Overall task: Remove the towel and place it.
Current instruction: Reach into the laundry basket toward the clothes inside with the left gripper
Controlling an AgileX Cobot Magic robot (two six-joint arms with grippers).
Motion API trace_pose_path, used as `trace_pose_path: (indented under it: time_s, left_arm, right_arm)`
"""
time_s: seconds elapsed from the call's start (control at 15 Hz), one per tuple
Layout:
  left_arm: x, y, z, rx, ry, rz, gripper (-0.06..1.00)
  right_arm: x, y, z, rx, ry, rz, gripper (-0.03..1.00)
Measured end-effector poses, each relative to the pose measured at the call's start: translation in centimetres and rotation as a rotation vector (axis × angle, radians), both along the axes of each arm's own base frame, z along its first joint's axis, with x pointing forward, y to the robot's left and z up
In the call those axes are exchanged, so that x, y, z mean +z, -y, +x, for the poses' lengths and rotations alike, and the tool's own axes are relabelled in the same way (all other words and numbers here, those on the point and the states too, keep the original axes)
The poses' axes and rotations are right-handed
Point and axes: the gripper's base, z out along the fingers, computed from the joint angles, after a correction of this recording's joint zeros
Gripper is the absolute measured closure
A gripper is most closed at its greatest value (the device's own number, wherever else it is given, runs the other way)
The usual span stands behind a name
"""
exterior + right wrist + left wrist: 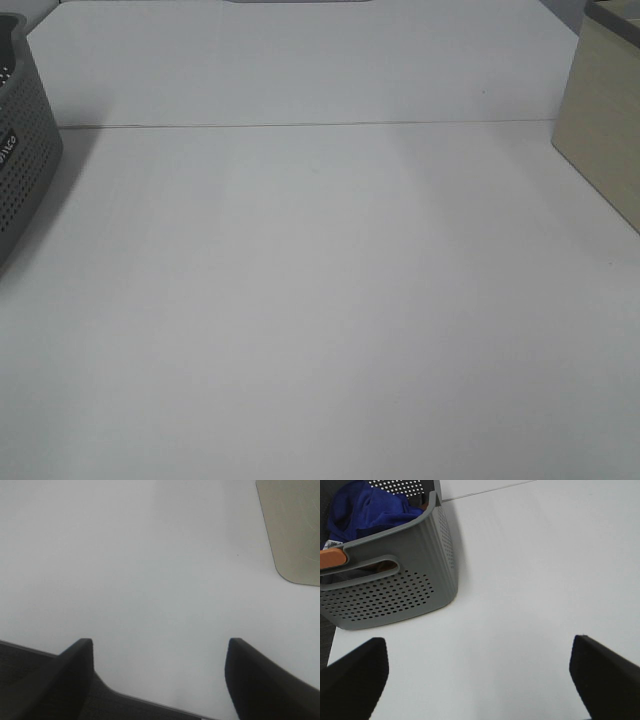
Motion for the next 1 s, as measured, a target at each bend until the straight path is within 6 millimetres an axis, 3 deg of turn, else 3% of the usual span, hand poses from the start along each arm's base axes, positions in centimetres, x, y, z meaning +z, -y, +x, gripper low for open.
trace_pose_path:
  time_s: [1.0]
  left_arm:
    - [0.0, -0.06, 0.0, 0.004, 0.0, 0.006, 0.02]
  right_arm:
    - [0.0, 0.0, 0.0, 0.0, 0.0, 0.0, 0.24]
